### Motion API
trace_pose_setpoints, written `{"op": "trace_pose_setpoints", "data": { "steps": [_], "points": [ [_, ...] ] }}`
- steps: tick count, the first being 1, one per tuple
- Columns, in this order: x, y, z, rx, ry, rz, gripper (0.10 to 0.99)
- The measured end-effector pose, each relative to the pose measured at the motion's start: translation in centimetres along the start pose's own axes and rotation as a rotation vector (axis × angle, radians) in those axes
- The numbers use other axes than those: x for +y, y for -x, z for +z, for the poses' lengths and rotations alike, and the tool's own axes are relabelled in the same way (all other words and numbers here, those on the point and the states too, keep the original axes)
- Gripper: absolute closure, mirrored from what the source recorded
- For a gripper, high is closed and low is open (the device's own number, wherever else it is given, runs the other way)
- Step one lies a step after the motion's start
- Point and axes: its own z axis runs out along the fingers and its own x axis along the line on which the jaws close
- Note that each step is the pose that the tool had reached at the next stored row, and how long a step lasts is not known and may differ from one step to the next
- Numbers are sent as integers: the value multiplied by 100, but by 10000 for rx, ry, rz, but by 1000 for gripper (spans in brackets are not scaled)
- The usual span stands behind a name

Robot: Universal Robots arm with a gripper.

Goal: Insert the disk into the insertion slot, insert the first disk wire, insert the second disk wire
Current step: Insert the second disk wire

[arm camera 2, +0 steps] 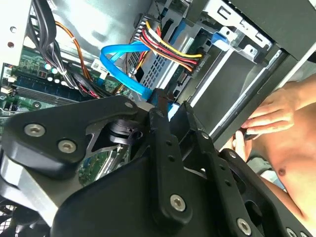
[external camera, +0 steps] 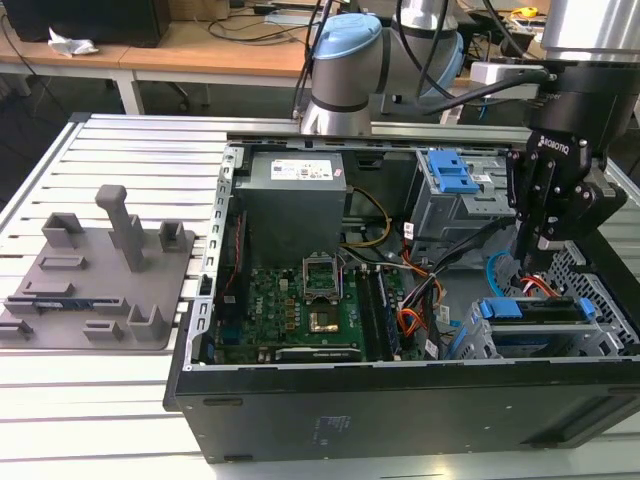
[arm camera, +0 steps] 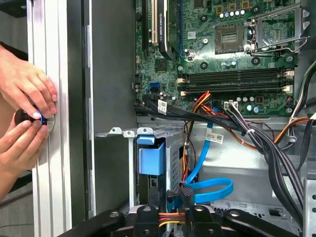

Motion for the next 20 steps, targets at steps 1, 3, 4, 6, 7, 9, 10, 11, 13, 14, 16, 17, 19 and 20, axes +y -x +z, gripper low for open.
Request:
{"op": "trace_pose_setpoints", "data": {
  "steps": [1,3,4,6,7,9,10,11,13,14,16,17,19,20],
  "points": [
    [0,0,0,1,0,0,792],
    [1,4,3,1,-30,14,792],
    [1,5,7,-1,-110,42,792],
    [0,6,11,-1,-187,69,792],
    [0,10,13,-2,-190,71,792],
    [1,15,14,0,-180,100,792],
    [2,17,14,1,-171,123,792],
    [1,21,13,4,-145,180,792],
    [0,29,12,5,-94,261,792],
    [-1,29,12,6,-75,282,792],
    [-3,31,13,9,-24,351,792],
    [-5,32,14,9,2,383,792],
    [-5,32,16,11,16,402,792],
    [-5,32,16,12,17,402,792]
  ]
}}
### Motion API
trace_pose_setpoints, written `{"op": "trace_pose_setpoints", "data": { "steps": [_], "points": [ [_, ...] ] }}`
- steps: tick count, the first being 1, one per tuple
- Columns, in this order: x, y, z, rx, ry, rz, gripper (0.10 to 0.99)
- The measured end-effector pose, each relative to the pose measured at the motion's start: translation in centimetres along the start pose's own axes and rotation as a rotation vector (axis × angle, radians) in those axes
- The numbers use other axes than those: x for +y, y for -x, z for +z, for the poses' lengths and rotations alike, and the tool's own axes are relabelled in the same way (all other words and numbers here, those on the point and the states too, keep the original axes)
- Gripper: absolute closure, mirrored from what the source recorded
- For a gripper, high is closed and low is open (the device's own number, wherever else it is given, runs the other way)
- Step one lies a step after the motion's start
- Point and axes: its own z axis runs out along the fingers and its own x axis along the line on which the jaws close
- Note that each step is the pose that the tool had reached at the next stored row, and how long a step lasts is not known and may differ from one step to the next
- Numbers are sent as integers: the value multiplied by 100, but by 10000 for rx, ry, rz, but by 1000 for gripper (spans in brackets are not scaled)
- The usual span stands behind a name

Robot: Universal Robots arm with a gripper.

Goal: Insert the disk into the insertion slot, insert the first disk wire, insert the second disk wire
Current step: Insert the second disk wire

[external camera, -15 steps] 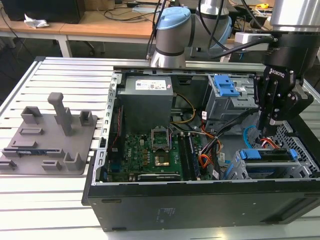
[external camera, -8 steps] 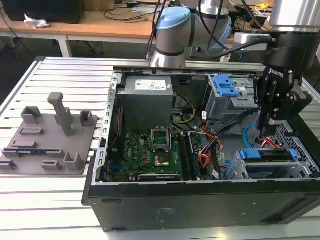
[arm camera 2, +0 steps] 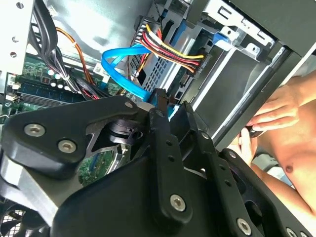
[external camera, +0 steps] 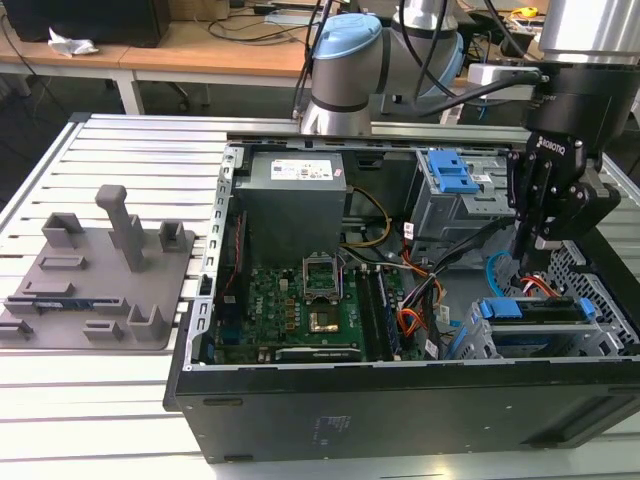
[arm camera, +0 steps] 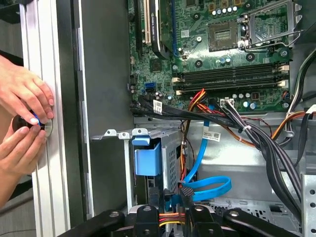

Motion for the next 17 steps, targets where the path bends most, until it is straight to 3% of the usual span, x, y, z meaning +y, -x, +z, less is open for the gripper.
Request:
{"op": "trace_pose_setpoints", "data": {
  "steps": [4,6,10,12,13,17],
  "points": [
    [0,5,2,11,0,-2,792],
    [-1,16,-4,64,-11,-23,792],
    [2,57,-11,240,-55,-117,808],
    [2,63,-8,393,-71,-143,925],
    [3,63,-8,420,-72,-143,925],
    [3,64,-7,419,-72,-143,925]
  ]
}}
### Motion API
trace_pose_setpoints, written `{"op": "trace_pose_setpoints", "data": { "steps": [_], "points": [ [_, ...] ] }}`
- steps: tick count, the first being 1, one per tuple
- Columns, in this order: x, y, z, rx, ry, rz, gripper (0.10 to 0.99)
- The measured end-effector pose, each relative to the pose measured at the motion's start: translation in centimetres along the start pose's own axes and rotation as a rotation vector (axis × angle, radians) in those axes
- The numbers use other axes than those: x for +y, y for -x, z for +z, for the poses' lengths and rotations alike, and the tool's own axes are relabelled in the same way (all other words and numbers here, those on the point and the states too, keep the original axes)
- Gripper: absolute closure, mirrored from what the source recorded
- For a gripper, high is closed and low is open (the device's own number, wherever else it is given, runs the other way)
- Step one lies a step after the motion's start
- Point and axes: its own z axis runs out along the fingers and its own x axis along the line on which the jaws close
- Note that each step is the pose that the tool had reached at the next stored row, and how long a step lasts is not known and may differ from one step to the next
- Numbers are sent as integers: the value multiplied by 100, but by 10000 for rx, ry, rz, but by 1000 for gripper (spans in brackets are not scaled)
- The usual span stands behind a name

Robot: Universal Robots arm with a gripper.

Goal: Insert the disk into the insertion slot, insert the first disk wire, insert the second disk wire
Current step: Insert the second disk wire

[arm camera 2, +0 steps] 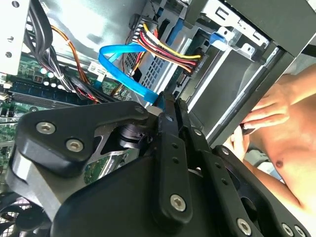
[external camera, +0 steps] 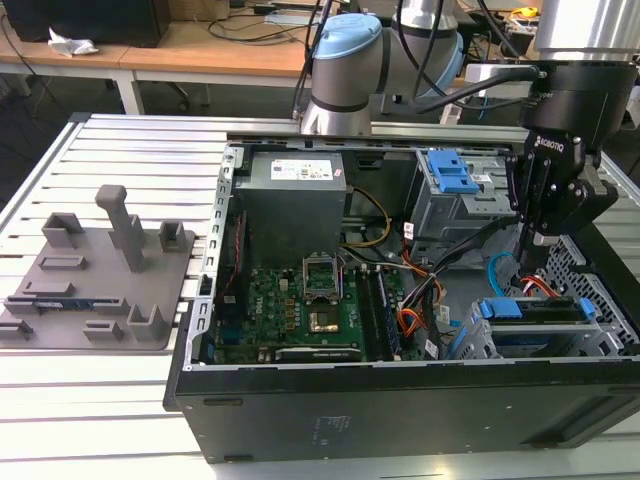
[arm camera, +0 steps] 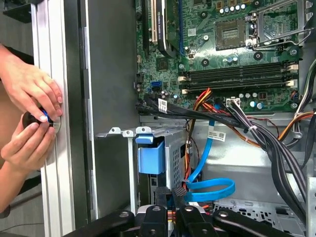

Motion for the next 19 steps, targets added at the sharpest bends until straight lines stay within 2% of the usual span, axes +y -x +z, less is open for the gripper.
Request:
{"op": "trace_pose_setpoints", "data": {
  "steps": [3,7,8,10,11,12,13,14,16,17,19],
  "points": [
    [-3,0,1,-1,0,-1,925],
    [-206,8,4,5,202,-85,925],
    [-210,8,4,0,203,-86,925],
    [-211,-14,13,-355,177,-68,925],
    [-212,-29,19,-650,156,-54,925],
    [-213,-40,24,-858,142,-45,925],
    [-213,-56,31,-972,138,-41,925],
    [-212,-93,46,-1025,140,-39,925],
    [-208,-144,68,-1069,141,-38,925],
    [-204,-176,81,-1209,141,-36,925],
    [-192,-222,101,-1575,133,-24,925]
  ]
}}
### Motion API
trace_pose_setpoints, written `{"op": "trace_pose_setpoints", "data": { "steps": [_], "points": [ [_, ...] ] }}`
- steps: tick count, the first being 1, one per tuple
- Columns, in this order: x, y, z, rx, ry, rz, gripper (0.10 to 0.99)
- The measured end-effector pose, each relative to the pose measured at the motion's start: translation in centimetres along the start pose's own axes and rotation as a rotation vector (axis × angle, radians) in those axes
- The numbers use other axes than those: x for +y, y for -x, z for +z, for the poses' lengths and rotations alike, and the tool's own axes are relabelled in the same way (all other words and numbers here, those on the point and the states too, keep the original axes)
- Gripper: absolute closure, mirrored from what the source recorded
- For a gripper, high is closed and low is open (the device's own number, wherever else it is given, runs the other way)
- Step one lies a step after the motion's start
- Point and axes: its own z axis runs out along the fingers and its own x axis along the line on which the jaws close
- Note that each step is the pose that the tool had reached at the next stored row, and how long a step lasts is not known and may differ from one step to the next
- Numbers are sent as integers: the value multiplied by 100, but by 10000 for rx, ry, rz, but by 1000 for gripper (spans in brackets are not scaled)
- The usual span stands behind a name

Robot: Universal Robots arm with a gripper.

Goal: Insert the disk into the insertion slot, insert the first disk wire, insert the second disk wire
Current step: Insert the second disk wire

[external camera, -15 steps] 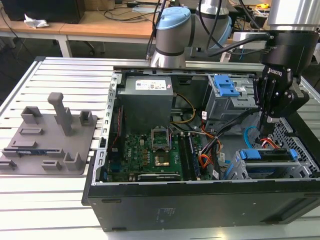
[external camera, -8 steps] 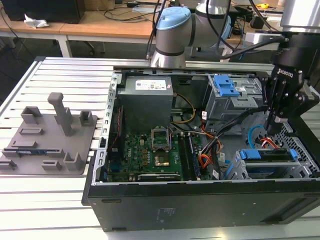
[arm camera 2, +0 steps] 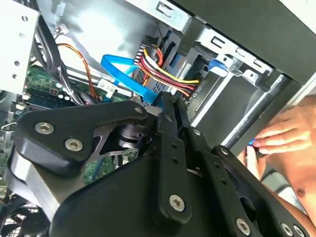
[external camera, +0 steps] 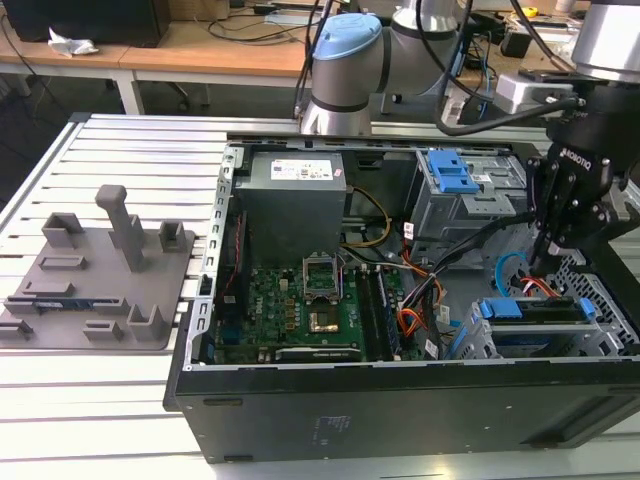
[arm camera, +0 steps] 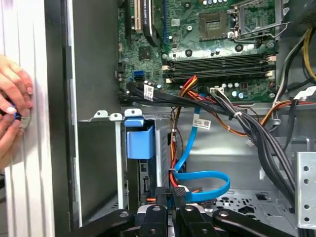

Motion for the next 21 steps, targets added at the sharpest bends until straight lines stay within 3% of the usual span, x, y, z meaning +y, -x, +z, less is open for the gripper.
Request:
{"op": "trace_pose_setpoints", "data": {
  "steps": [3,5,7,12,13,15,16,21],
  "points": [
    [26,-67,15,-293,5,3,925],
    [35,-102,24,-420,8,5,925],
    [35,-142,34,-644,12,5,925],
    [33,-237,57,-1412,8,18,925],
    [33,-260,64,-1517,12,19,925],
    [30,-355,87,-1924,26,23,925],
    [29,-365,90,-1994,29,24,925],
    [29,-370,90,-1993,28,24,925]
  ]
}}
